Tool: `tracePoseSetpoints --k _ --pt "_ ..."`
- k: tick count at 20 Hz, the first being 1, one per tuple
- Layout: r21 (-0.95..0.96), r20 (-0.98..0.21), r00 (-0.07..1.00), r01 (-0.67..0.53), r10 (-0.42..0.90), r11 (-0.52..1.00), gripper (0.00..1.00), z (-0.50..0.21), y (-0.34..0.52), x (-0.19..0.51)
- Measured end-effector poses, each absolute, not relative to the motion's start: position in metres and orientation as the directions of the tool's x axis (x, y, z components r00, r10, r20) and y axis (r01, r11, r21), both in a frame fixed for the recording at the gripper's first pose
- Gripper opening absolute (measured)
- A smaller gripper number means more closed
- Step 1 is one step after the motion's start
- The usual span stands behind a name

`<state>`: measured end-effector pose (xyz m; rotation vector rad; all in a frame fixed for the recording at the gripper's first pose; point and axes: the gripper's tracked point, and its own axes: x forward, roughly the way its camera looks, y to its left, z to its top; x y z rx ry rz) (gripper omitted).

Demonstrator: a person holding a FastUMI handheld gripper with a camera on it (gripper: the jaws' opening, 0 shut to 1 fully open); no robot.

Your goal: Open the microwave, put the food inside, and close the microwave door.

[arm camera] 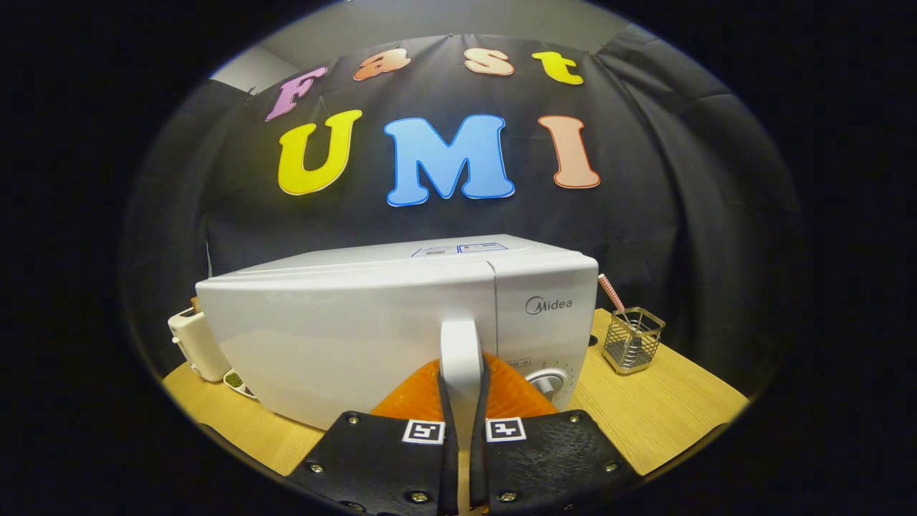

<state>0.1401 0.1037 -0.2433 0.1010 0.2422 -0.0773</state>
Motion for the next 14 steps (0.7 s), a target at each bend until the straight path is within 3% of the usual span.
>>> tracePoseSetpoints --k 5,8,14 --pt "0.106 -0.242 0.968 0.097 -0.069 0.99 0.07 -0.244 0.105 0.137" --pt "0.041 -0.192 0.978 0.088 -0.079 0.995 0.07 -0.238 0.113 0.109" --pt "0.059 -0.203 0.979 0.038 -0.026 0.998 0.06 -0.236 0.132 0.059"
